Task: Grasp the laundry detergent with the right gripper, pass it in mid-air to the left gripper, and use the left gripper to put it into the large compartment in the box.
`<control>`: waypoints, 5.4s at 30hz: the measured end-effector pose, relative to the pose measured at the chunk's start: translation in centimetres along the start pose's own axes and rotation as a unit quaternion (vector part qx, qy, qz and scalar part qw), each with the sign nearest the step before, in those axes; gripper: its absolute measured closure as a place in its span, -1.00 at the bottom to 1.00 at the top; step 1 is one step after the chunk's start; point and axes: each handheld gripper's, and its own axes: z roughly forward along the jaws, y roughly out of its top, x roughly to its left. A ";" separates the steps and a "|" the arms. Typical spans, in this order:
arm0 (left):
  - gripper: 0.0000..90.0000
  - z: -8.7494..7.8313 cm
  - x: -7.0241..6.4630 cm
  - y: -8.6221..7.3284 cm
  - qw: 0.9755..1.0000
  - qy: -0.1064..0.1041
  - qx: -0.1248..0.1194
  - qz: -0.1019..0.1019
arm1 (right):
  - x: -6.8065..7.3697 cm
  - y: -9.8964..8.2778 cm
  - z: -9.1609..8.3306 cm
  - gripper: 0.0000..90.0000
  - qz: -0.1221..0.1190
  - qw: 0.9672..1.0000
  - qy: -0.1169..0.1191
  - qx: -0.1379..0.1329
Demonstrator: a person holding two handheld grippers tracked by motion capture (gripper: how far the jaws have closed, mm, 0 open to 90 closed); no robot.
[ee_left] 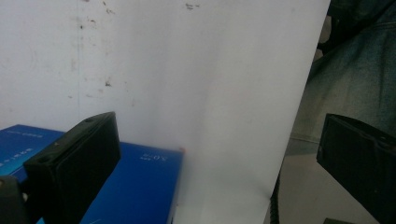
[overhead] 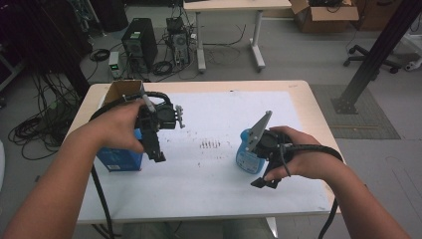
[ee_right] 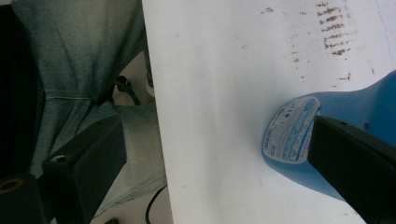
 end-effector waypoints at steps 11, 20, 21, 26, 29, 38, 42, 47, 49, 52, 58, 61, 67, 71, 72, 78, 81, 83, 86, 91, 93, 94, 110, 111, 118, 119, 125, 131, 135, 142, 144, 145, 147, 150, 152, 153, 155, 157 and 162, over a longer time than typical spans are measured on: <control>-1.00 -0.3 -0.2 -0.4 1.000 0.001 -0.007 0.001 | -0.3 0.7 0.0 -0.89 -0.008 1.000 0.000 0.000; -1.00 -0.1 -0.5 -0.5 1.000 -0.002 0.000 0.000 | 0.3 0.2 0.2 -0.89 -0.005 1.000 0.000 -0.004; -1.00 -0.1 -0.6 -0.5 1.000 -0.002 0.000 -0.001 | 0.4 0.0 0.2 -0.89 -0.005 1.000 0.000 -0.004; -1.00 -0.1 -0.9 -0.4 1.000 0.000 -0.002 0.000 | 0.9 -0.8 0.1 -0.89 0.001 1.000 -0.003 -0.008; -1.00 0.0 -1.2 -0.3 1.000 0.000 0.002 0.004 | 1.1 -1.4 0.1 -0.89 0.006 1.000 -0.004 -0.010; -1.00 0.3 -2.1 0.0 1.000 -0.003 0.001 0.013 | 1.6 -3.1 0.1 -0.89 0.024 1.000 -0.008 -0.018; -1.00 0.6 -2.3 0.0 1.000 -0.005 0.003 0.015 | 1.6 -3.7 0.1 -0.89 0.030 0.999 -0.009 -0.019; -1.00 0.7 -2.5 0.0 1.000 -0.007 0.003 0.017 | 1.4 -4.4 0.2 -0.89 0.037 0.999 -0.013 -0.018; -1.00 0.7 -2.7 0.0 1.000 -0.007 0.006 0.020 | 1.4 -5.0 0.4 -0.89 0.044 0.999 -0.015 -0.018; -1.00 0.7 -2.8 0.0 1.000 -0.006 0.005 0.023 | 1.2 -5.7 0.6 -0.88 0.054 0.998 -0.019 -0.025; -1.00 0.4 -3.1 0.1 1.000 -0.004 0.005 0.025 | 1.0 -6.9 0.8 -0.88 0.074 0.996 -0.027 -0.037; -1.00 0.4 -3.2 0.2 1.000 -0.004 0.004 0.026 | 0.8 -7.5 0.9 -0.88 0.082 0.995 -0.029 -0.042; -1.00 0.2 -3.3 0.3 1.000 -0.003 0.007 0.027 | 0.2 -8.5 1.2 -0.88 0.097 0.994 -0.033 -0.050; -1.00 0.2 -3.4 0.4 1.000 -0.003 0.008 0.027 | -0.1 -9.0 1.4 -0.88 0.105 0.992 -0.033 -0.055; -1.00 0.2 -3.4 0.4 1.000 -0.003 0.008 0.028 | -0.2 -9.2 1.5 -0.88 0.107 0.992 -0.033 -0.057; -1.00 0.2 -3.5 0.5 1.000 -0.003 0.010 0.028 | -0.9 -9.8 2.1 -0.88 0.119 0.990 -0.036 -0.068; -1.00 0.2 -3.6 0.5 1.000 -0.001 0.011 0.027 | -1.6 -10.1 2.7 -0.88 0.125 0.989 -0.040 -0.072; -1.00 0.2 -3.6 0.5 1.000 -0.001 0.011 0.028 | -1.8 -10.2 2.8 -0.88 0.126 0.988 -0.040 -0.074; -1.00 0.0 -3.9 0.4 0.999 -0.001 0.014 0.030 | -2.5 -10.5 3.3 -0.88 0.134 0.987 -0.042 -0.083; -1.00 -0.1 -4.3 0.4 0.999 0.002 0.010 0.031 | -3.1 -10.6 3.7 -0.88 0.139 0.985 -0.046 -0.092; -1.00 -0.1 -4.5 0.4 0.999 0.002 0.013 0.035 | -3.3 -10.6 3.9 -0.88 0.141 0.984 -0.048 -0.093; -1.00 -0.1 -4.5 0.4 0.999 0.002 0.013 0.035 | -3.3 -10.6 3.9 -0.88 0.141 0.984 -0.048 -0.093; -1.00 -0.4 -4.8 -0.3 1.000 0.003 0.007 0.029 | -4.6 -10.6 5.8 -0.88 0.157 0.978 -0.061 -0.119; -1.00 -0.3 -4.8 -0.2 1.000 0.001 0.007 0.028 | -4.7 -10.6 5.9 -0.88 0.156 0.979 -0.062 -0.119; -1.00 -0.2 -4.9 0.4 0.999 0.000 0.003 0.035 | -5.0 -10.5 6.7 -0.89 0.160 0.975 -0.063 -0.143; -1.00 -0.2 -4.9 0.5 0.999 -0.001 0.003 0.036 | -5.1 -10.4 6.7 -0.89 0.161 0.974 -0.064 -0.145; -1.00 0.0 -5.0 0.9 0.999 -0.001 0.002 0.041 | -5.2 -10.5 7.2 -0.89 0.163 0.970 -0.065 -0.166; -1.00 0.2 -5.1 1.1 0.999 -0.001 0.003 0.044 | -5.3 -10.6 7.4 -0.89 0.166 0.968 -0.067 -0.176; -1.00 0.2 -5.1 1.1 0.999 -0.001 0.004 0.043 | -5.3 -10.5 7.5 -0.89 0.164 0.967 -0.068 -0.183; -1.00 0.3 -5.1 1.2 0.999 -0.002 0.004 0.046 | -5.2 -10.2 7.9 -0.89 0.162 0.966 -0.066 -0.191; -1.00 0.3 -5.1 1.2 0.999 -0.002 0.004 0.046 | -5.3 -10.1 8.0 -0.89 0.162 0.966 -0.067 -0.191; -1.00 0.3 -5.1 1.2 0.999 -0.003 0.004 0.044 | -5.3 -10.1 8.1 -0.89 0.163 0.965 -0.068 -0.193; -1.00 0.3 -5.1 1.2 0.999 -0.002 0.004 0.045 | -5.4 -10.1 8.2 -0.89 0.166 0.964 -0.069 -0.196; -1.00 0.3 -5.1 1.1 0.999 -0.003 0.004 0.044 | -5.4 -10.1 8.4 -0.90 0.171 0.961 -0.071 -0.205; -1.00 0.3 -5.0 1.1 0.999 -0.003 0.003 0.045 | -5.4 -10.1 8.5 -0.90 0.170 0.960 -0.074 -0.211; -1.00 0.3 -5.1 1.0 0.999 -0.003 0.003 0.045 | -5.4 -10.0 8.5 -0.90 0.170 0.959 -0.077 -0.214; -1.00 0.3 -5.1 1.1 0.999 -0.003 0.003 0.045 | -5.4 -10.0 8.6 -0.90 0.173 0.957 -0.080 -0.221; -1.00 0.4 -5.1 1.1 0.999 -0.002 0.001 0.046 | -5.4 -10.0 8.6 -0.91 0.173 0.954 -0.086 -0.228; -1.00 0.3 -5.2 1.2 0.999 -0.004 0.002 0.047 | -5.4 -10.1 8.8 -0.92 0.176 0.948 -0.096 -0.247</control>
